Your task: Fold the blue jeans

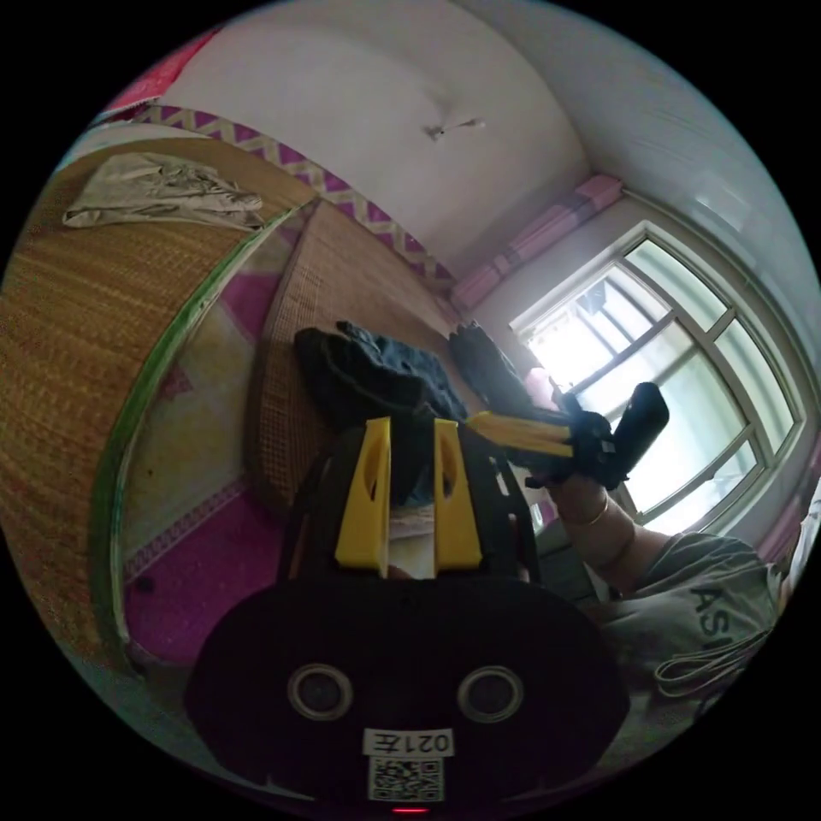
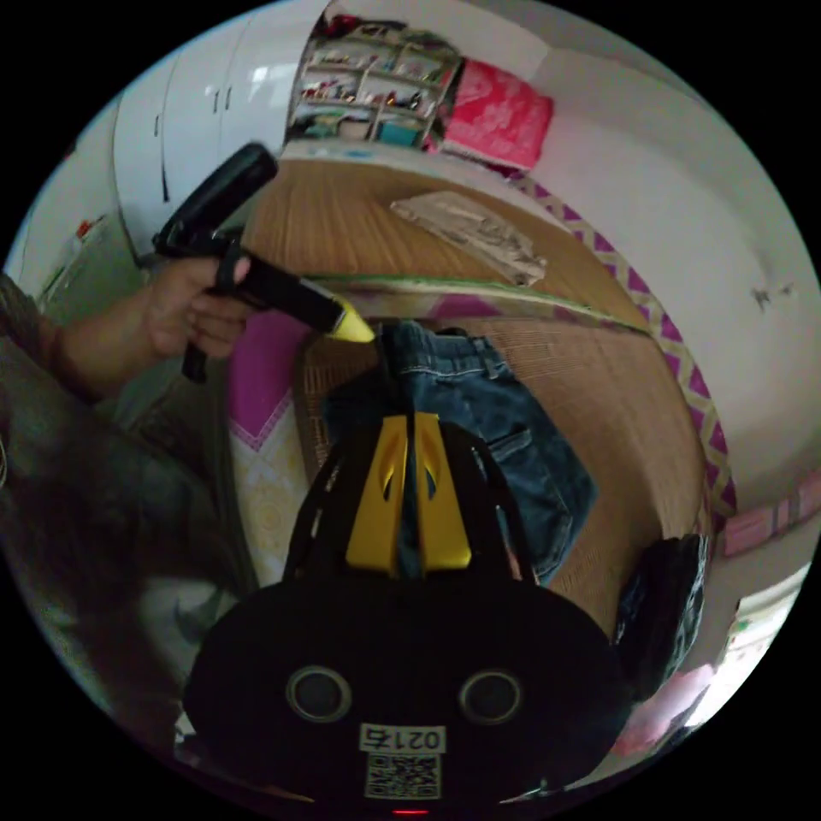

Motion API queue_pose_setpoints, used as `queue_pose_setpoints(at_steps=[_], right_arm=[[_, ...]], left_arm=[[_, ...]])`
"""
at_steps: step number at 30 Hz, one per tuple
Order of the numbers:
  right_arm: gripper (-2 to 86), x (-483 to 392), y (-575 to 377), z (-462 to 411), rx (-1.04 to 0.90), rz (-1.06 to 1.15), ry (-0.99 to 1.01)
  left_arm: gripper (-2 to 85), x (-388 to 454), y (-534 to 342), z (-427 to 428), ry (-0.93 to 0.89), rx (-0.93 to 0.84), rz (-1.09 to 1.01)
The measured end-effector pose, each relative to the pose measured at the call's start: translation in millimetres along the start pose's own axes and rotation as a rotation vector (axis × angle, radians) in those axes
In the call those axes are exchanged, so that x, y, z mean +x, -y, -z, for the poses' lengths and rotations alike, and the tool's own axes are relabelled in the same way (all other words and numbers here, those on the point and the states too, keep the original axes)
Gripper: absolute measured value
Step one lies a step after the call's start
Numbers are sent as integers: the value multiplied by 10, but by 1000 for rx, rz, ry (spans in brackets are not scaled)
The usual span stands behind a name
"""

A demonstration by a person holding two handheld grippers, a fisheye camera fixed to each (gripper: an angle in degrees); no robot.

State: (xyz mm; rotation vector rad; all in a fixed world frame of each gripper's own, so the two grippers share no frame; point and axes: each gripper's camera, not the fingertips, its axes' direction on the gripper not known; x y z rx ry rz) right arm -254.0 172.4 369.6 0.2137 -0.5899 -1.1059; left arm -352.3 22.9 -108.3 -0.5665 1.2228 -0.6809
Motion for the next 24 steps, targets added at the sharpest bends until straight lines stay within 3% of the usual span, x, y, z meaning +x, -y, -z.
queue_pose_setpoints(at_steps=[3, 8, 13, 19, 24], right_arm=[[32, 120, -118, 432, 120, -18, -4], [105, 172, 30, 410, 49, 56, 5], [73, 452, 171, 361, -5, 33, 36], [9, 1888, -245, 1567, 281, -352, 195], [2, 3289, -1423, 3099, 566, -749, -1]], left_arm=[[83, 39, -118, -15, 65, -1, -3], [94, 166, -301, -18, 158, 32, -29], [84, 234, -454, -17, 214, 50, -52], [80, 400, -521, -259, 252, 9, -140], [101, 848, -424, -1050, 285, -93, -350]])
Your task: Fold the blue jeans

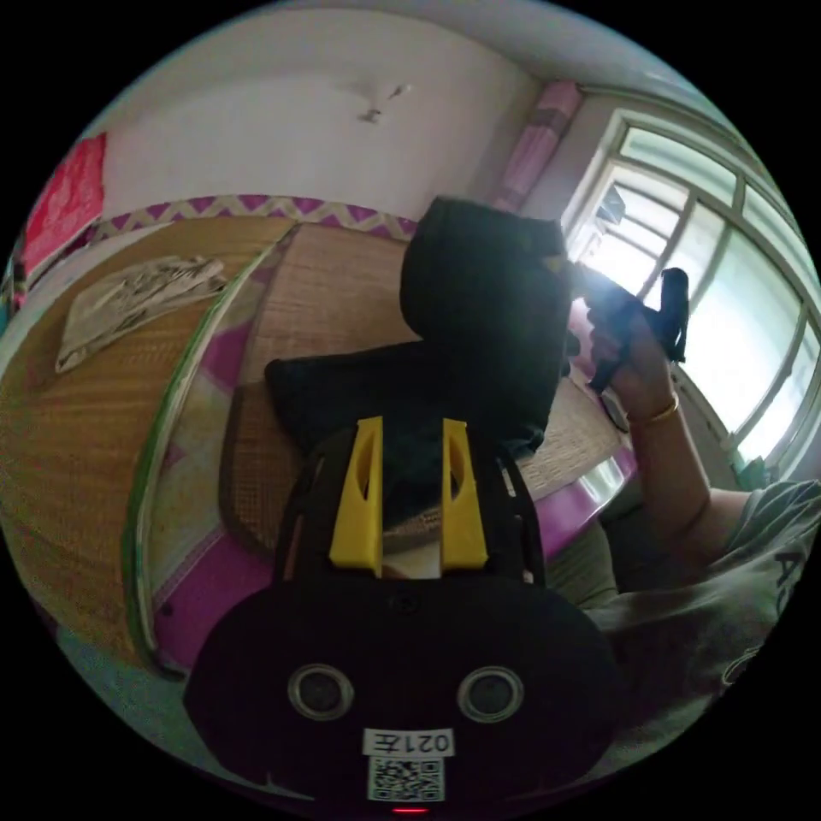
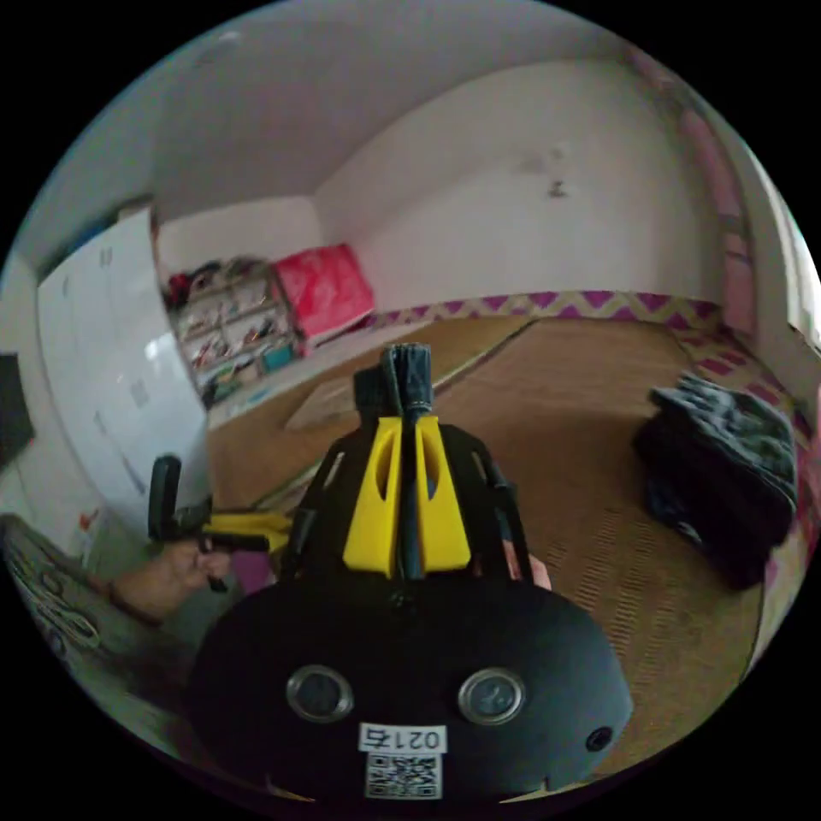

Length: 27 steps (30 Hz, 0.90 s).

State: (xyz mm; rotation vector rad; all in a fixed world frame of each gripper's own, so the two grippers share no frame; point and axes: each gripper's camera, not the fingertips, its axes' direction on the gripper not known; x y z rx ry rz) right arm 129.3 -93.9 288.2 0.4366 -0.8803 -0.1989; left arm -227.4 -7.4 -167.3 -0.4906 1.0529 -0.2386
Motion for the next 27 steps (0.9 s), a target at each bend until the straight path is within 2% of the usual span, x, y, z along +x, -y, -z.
queue_pose_setpoints(at_steps=[3, 5, 7, 10, 11, 12, 18, 20, 22, 24, 27], right_arm=[[2, 836, 149, 845, 129, -183, -170], [1, 1390, 91, 1232, 135, -329, -223], [0, 1952, -119, 1466, 111, -486, -243], [-1, 2753, -664, 1570, -32, -732, -257], [-1, 2948, -884, 1585, -86, -800, -239], [-2, 3039, -1033, 1691, -58, -837, -179], [5, 2831, -985, 2287, 12, -802, -101], [16, 2833, -1043, 2252, -76, -800, -125], [30, 2810, -1106, 2369, -68, -808, -83], [56, 2513, -998, 2738, -1, -731, -202], [76, 1910, -701, 2961, 26, -514, -417]], left_arm=[[102, 181, 98, -463, 56, -100, -62], [95, 183, 70, -707, 116, -170, -68], [88, 140, -4, -907, 144, -238, -73], [78, 105, -70, -986, 126, -215, -79], [73, 115, -50, -1025, 122, -229, -90], [68, 138, -21, -1068, 121, -247, -118], [43, 140, 123, -1262, 151, -261, -304], [33, 137, 182, -1241, 113, -275, -270], [30, 302, 223, -1080, 59, -192, -254], [53, 749, 271, -962, 2, -109, -312], [87, 1368, 338, -1189, -4, -120, -440]])
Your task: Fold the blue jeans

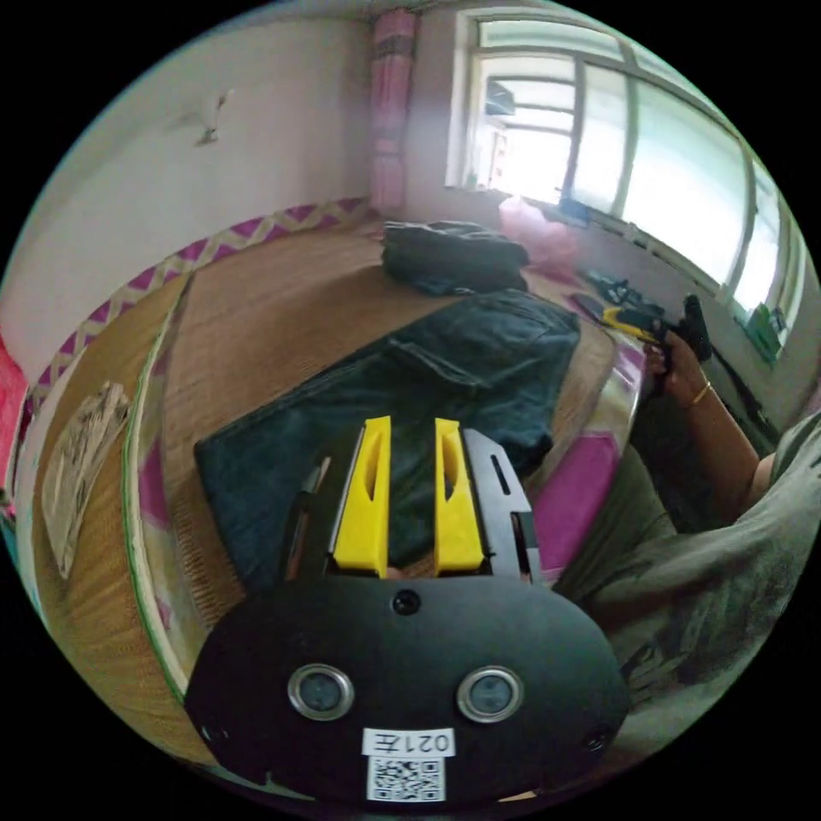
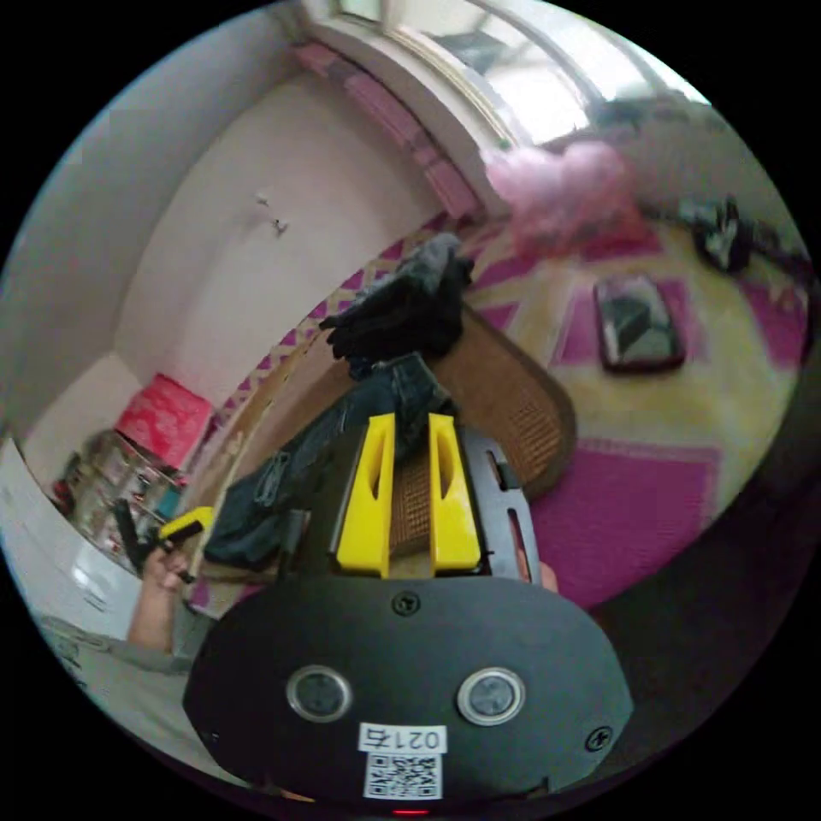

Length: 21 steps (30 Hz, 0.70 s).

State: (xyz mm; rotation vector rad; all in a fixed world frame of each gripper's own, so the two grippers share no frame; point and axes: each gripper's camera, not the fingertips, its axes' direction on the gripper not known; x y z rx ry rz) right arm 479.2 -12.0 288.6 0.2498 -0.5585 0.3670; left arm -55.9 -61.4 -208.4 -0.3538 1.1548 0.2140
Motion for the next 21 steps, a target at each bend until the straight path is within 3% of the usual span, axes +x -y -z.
queue_pose_setpoints(at_steps=[6, 11, 18, 21], right_arm=[[95, -1164, -200, -111, -77, 383, -106], [97, -1772, -621, -401, -85, 588, -265], [78, -1962, -881, -956, -258, 534, -301], [62, -1942, -956, -1073, -308, 497, -252]], left_arm=[[110, 436, 512, -797, 24, -142, -98], [97, 486, 725, -891, 66, -176, -90], [18, -53, 887, -282, -136, 7, 155], [2, -444, 836, 377, -99, 145, 239]])
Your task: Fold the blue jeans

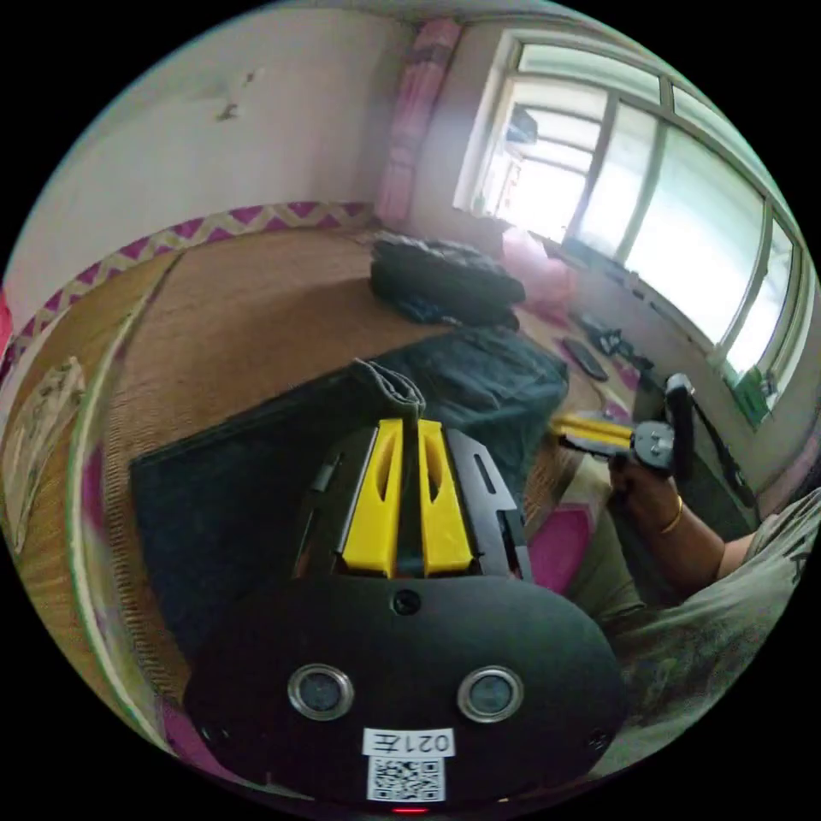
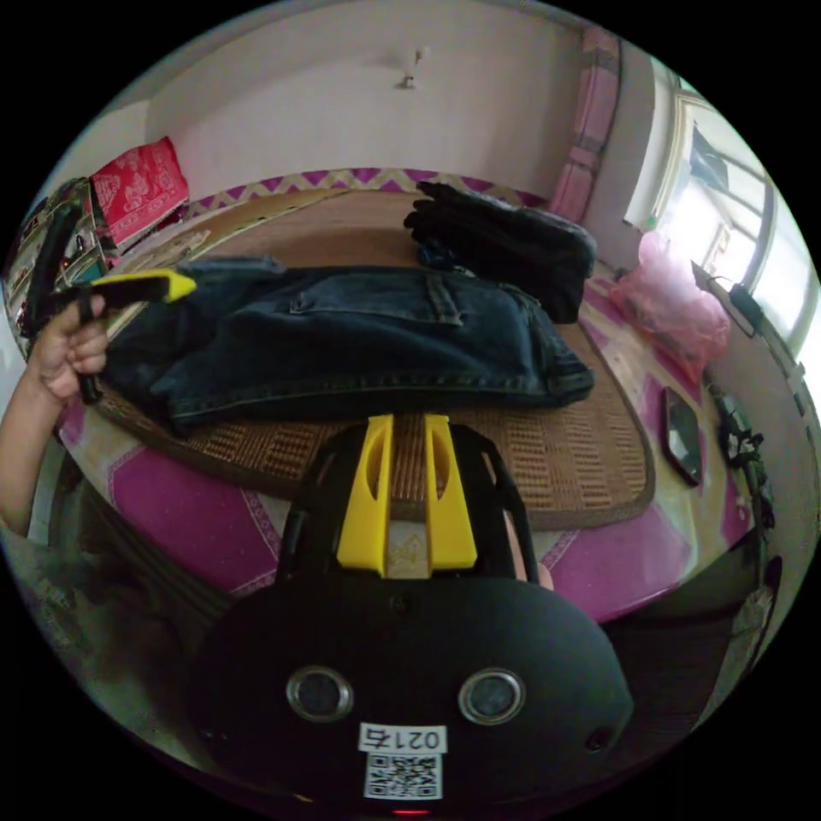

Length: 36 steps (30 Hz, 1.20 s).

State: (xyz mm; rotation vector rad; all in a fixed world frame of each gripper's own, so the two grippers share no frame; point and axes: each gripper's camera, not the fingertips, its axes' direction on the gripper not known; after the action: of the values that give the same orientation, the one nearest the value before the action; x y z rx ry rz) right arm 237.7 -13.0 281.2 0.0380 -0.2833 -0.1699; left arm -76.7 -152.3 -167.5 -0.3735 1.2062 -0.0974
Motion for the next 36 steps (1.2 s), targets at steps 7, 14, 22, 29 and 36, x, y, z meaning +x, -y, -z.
queue_pose_setpoints(at_steps=[7, 14, 22, 29, 36], right_arm=[[56, -168, -13, 67, 21, 3, -10], [52, -128, 35, 161, 6, -44, 78], [-5, -28, 2, 506, 66, -201, 57], [58, 23, 484, 1074, 315, 26, 270], [99, 58, 1583, 271, 40, 428, 183]], left_arm=[[-5, -1138, -165, 1812, 202, 237, 242], [-8, -2706, -963, 3047, 467, 293, 703], [-8, -3271, -884, 3033, 358, 219, 797], [14, -3525, -592, 3139, 337, 136, 768], [47, -2817, -29, 3563, 502, 221, 427]])
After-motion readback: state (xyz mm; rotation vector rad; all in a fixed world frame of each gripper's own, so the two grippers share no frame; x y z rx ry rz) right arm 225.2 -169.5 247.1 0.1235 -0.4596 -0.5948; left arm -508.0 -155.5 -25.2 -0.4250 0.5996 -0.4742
